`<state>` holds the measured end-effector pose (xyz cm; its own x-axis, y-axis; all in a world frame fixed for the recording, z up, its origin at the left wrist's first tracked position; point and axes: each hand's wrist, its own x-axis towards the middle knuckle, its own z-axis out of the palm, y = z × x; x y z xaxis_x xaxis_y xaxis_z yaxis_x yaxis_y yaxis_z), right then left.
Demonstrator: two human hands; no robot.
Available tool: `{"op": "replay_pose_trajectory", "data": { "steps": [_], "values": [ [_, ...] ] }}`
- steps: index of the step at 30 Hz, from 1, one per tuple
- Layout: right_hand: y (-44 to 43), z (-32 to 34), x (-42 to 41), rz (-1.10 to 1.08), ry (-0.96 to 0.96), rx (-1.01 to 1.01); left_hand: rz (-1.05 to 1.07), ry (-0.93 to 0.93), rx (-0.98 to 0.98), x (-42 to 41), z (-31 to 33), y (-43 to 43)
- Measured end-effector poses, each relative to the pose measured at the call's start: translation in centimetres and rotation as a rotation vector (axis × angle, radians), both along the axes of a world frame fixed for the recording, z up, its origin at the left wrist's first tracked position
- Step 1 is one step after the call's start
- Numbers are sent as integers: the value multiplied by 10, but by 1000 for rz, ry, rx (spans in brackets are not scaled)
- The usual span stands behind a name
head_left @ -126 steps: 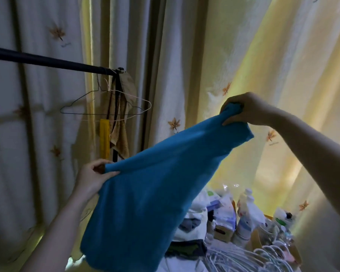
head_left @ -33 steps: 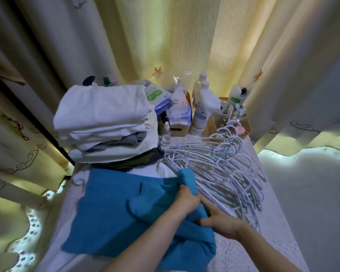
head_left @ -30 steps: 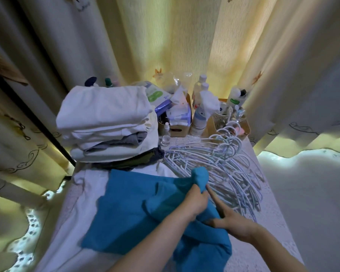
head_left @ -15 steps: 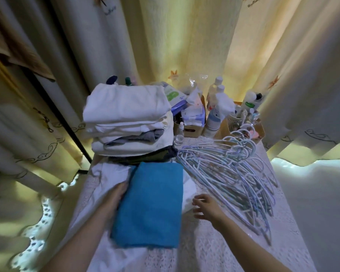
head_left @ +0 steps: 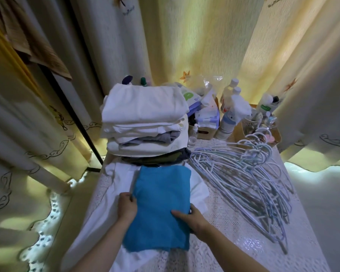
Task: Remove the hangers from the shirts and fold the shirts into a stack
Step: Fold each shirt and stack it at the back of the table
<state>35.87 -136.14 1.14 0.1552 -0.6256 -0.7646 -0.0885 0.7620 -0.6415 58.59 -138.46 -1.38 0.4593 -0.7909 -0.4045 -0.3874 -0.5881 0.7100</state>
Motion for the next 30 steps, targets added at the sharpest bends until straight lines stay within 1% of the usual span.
{"op": "replay_pose_trajectory", "data": {
  "steps": [1, 2, 3, 4, 5, 7, 8, 10, 12, 14, 15, 16, 18, 20, 21, 22, 23, 24, 26, 27, 28, 29, 30],
  "values": [
    [2, -1, 1, 27, 7, -45, -31, -60, 3, 1, 2, -5],
    [1, 2, 1, 56, 10, -95, -109, -117, -23, 3, 5, -11],
    [-3, 9, 0, 79, -12, -135, -222, -135, -91, 4, 11, -16],
    [-8, 19, -2, 111, -59, -159, -337, -102, -164, 6, 19, -22],
    [-15, 31, -6, 173, -107, -179, -440, -23, -198, 8, 26, -29],
    [-31, 62, -18, 378, -124, -230, -603, 148, -177, 14, 42, -43],
    [-39, 78, -26, 498, -102, -255, -664, 190, -145, 17, 48, -48],
    [-52, 108, -41, 703, -71, -268, -752, 213, -75, 19, 60, -56],
    [-59, 131, -50, 863, -65, -233, -794, 155, 59, 13, 72, -55],
    [-58, 144, -57, 964, -64, -160, -893, 50, 262, 2, 81, -43],
    [-55, 146, -61, 1002, -66, -113, -957, 16, 341, -3, 81, -36],
    [-52, 147, -68, 1034, -69, -66, -1003, 29, 362, -8, 81, -26],
    [-46, 145, -88, 1056, -96, 7, -1078, 156, 399, -19, 80, -6],
    [-42, 141, -112, 1027, -140, 55, -1051, 348, 467, -31, 82, 15],
    [-42, 138, -123, 985, -148, 68, -1040, 409, 475, -37, 83, 24],
    [-43, 132, -131, 927, -123, 83, -1049, 388, 462, -41, 81, 30],
    [-45, 124, -136, 880, -44, 80, -1056, 347, 436, -44, 74, 34],
    [-47, 115, -139, 876, 103, 25, -1039, 326, 399, -45, 66, 36],
    [-52, 93, -140, 958, 515, -189, -926, 338, 374, -40, 52, 37],
    [-53, 81, -139, 971, 679, -287, -843, 325, 370, -34, 46, 37],
    [-53, 70, -134, 932, 776, -349, -763, 267, 337, -27, 39, 36],
    [-52, 60, -129, 855, 812, -382, -681, 146, 245, -18, 32, 32],
    [-51, 52, -121, 775, 811, -406, -620, -27, 116, -9, 27, 27]
  ]
}}
